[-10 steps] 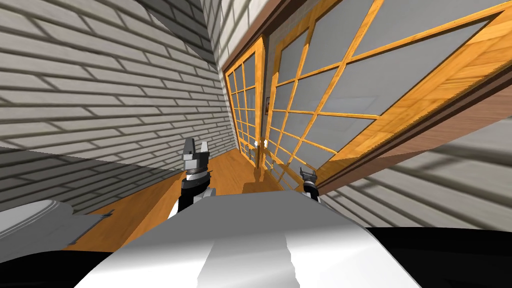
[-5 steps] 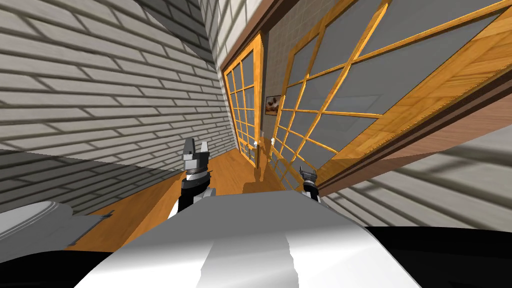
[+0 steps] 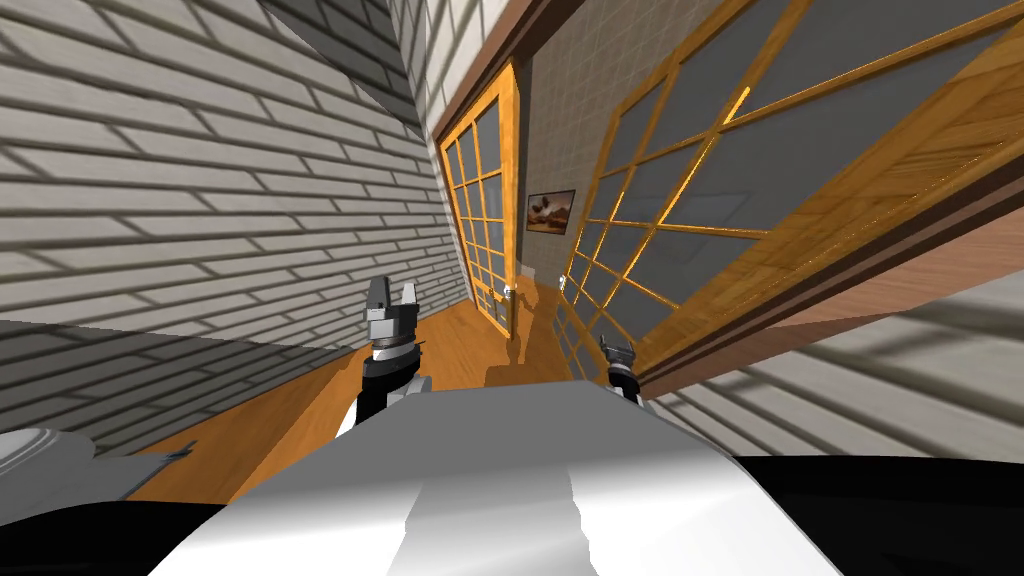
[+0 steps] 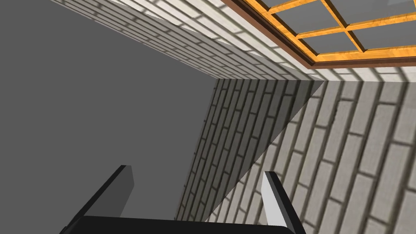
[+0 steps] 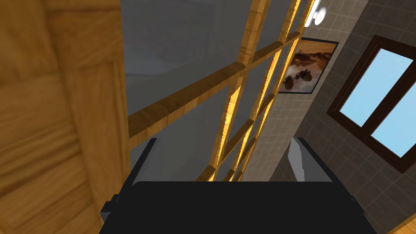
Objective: Push the door open
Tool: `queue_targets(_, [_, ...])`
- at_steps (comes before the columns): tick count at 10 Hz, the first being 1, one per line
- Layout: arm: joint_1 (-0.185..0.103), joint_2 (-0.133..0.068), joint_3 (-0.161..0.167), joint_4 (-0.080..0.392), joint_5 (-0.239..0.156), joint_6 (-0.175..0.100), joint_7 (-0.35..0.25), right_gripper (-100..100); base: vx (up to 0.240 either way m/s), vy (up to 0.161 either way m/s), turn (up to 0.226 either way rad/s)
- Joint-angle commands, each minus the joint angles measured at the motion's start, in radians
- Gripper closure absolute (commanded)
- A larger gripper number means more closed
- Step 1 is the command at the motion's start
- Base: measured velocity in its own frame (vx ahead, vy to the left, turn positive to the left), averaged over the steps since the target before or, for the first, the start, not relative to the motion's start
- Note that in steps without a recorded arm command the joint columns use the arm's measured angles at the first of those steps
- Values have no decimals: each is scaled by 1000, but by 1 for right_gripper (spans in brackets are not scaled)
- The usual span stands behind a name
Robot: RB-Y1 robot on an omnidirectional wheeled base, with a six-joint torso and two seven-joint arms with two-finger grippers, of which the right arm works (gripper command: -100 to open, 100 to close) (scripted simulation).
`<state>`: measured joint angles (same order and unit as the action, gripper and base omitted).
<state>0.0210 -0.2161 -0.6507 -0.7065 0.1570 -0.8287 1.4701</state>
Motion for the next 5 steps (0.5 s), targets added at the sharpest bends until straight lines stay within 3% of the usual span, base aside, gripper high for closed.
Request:
queue_targets(1, [-36,-36,-7,24,2,-14,-3,-100,64,-23,-6])
queue_targets(2, [-36,-36,-7,24,2,-14,-3,-100,54,-36,52])
queue_targets(5, [-28,-30,-9,14,38,-9,-32,-100,164,-62,-74])
